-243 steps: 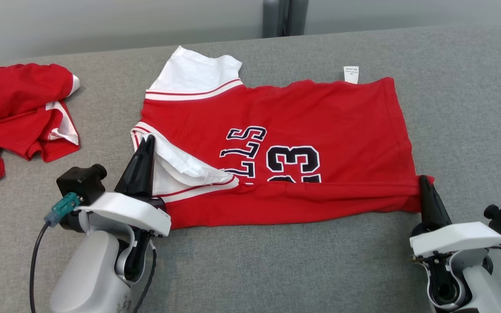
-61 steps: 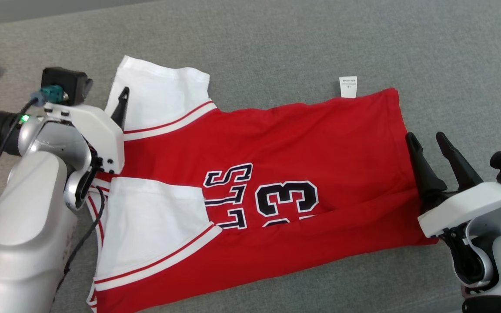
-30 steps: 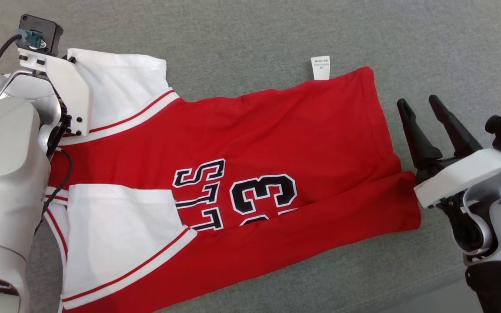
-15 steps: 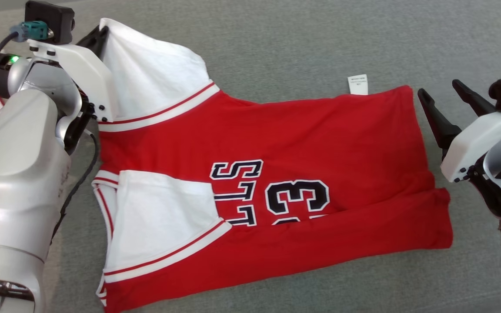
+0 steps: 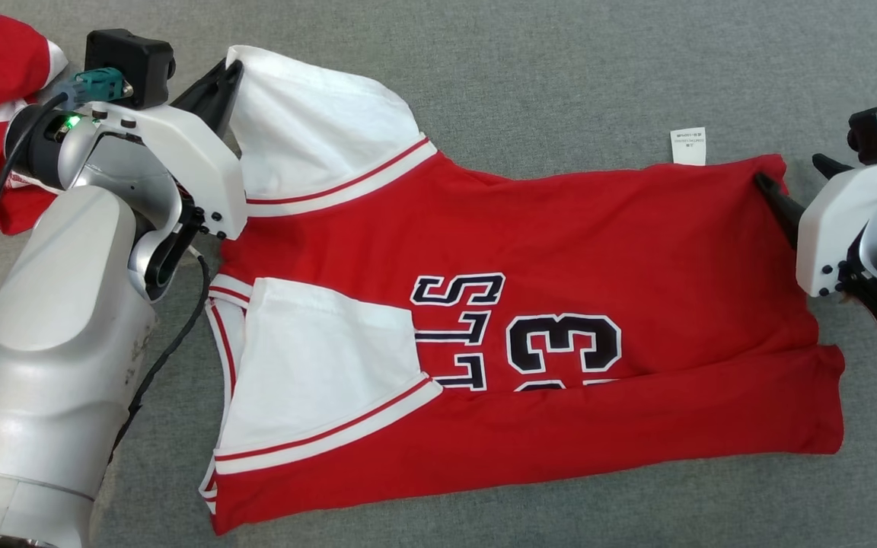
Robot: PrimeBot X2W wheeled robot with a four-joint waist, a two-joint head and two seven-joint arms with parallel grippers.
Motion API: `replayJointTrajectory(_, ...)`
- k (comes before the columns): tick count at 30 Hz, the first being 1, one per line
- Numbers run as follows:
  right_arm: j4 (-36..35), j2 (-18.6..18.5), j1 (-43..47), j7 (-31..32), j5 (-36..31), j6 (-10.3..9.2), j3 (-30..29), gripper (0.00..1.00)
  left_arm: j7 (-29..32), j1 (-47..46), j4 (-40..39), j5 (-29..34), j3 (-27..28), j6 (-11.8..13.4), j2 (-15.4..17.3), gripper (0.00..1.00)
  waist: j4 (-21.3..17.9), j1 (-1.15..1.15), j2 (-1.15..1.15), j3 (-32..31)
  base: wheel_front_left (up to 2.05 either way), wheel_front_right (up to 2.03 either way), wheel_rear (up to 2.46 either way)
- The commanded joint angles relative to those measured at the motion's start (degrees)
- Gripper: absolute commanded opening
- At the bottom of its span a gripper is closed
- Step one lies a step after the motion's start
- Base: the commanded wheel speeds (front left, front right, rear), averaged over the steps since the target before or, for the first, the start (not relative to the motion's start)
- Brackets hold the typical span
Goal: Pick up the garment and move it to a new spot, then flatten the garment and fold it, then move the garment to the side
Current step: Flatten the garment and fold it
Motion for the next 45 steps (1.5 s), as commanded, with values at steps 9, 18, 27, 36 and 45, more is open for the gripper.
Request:
replayJointTrajectory(9,5.18,-0.57,-5.07,0.03,3.80,0.02,8.12,0.95,1.55,1.90,-5.10,-0.98,0.27,1.49,1.21,0.00,0.88,0.00,0.00,1.24,0.00,0.00,0.00)
replayJointTrajectory(18,7.69,-2.59,-8.11,-2.20,9.26,0.00,15.42,0.00,1.42,3.92,-8.17,-1.77,0.30,2.37,2.18,0.00,1.50,0.00,0.00,0.86,0.00,0.00,0.00)
replayJointTrajectory(27,6.62,-4.38,-6.80,-10.79,12.85,0.00,17.82,0.00,-1.57,9.26,-14.02,-3.26,1.30,3.05,2.81,0.00,1.34,0.00,0.00,-2.06,0.00,0.00,0.00)
replayJointTrajectory(36,-0.46,-9.47,1.11,-21.20,17.06,0.01,19.15,0.00,-4.84,24.10,-28.92,-5.50,3.24,6.70,4.48,0.00,2.22,0.00,0.00,-5.83,0.00,0.00,0.00)
replayJointTrajectory(45,-7.03,-12.46,13.76,-27.44,18.97,0.01,15.51,0.00,-6.32,42.49,-41.62,-7.79,4.32,12.24,4.38,0.00,3.08,0.00,0.00,-10.69,0.00,0.00,0.00)
